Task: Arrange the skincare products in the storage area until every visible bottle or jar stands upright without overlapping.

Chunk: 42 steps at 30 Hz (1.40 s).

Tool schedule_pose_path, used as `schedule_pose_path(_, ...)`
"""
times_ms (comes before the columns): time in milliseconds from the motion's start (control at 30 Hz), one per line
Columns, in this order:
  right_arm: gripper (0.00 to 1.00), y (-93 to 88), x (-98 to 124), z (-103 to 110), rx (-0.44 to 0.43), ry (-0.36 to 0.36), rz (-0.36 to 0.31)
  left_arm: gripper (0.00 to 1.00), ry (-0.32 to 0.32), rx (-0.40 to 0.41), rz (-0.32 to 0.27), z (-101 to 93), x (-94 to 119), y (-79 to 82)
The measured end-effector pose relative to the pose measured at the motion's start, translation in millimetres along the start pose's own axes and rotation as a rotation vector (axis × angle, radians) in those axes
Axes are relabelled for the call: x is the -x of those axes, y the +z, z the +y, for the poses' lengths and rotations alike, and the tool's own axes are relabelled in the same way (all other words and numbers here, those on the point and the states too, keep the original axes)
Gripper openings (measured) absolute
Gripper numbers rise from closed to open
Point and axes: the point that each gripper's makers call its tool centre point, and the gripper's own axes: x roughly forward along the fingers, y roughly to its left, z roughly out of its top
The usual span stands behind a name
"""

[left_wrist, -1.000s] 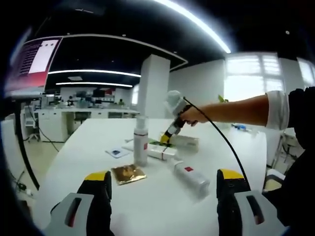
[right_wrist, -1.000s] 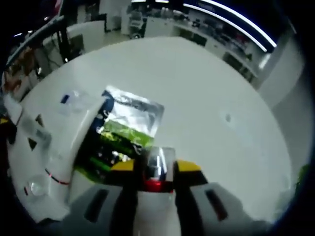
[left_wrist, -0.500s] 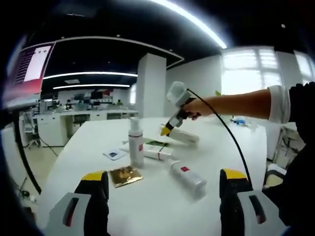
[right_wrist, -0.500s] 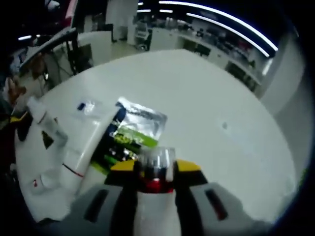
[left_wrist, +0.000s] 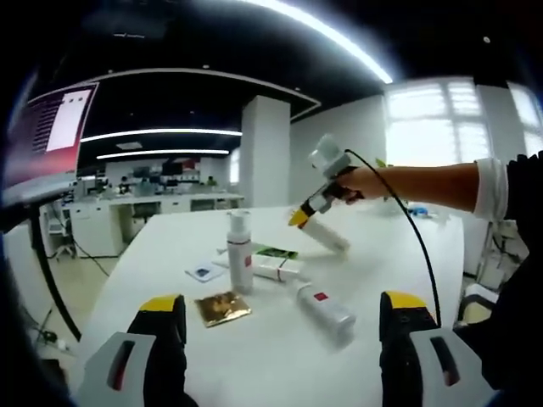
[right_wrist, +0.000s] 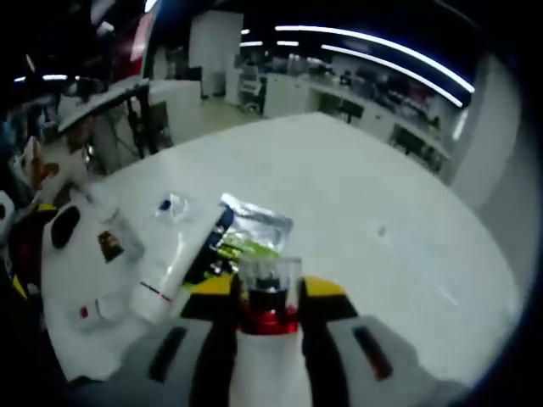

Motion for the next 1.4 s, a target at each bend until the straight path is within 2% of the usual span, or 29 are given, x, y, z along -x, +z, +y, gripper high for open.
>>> schedule_pose_path(533, 0.26, 0.5, 40.0, -2.6, -0.013, 0.003, -0.091, 0.96, 0.001, -0.005, 0.004, -6.2, -1.8, -0.3)
schedule_pose_path(800, 0.26, -1.4, 59.9, -6.4, -0.019, 0.003, -0.143, 0.95, -0.026, 0.007, 0.002, -13.2, -4.5, -0.5)
schedule_pose_path(1200, 0.26, -11.5, 82.8, -4.5, -0.021, -0.018, -0.181, 0.95, -0.047, 0.008, -0.002, -19.6, -3.9, 1.5)
schedule_pose_path(1400, 0.26, -15.3, 92.7, -11.3, -0.045, -0.037, -0.208, 0.95, -0.048, -0.003, 0.001, -21.1, -3.0, 2.3)
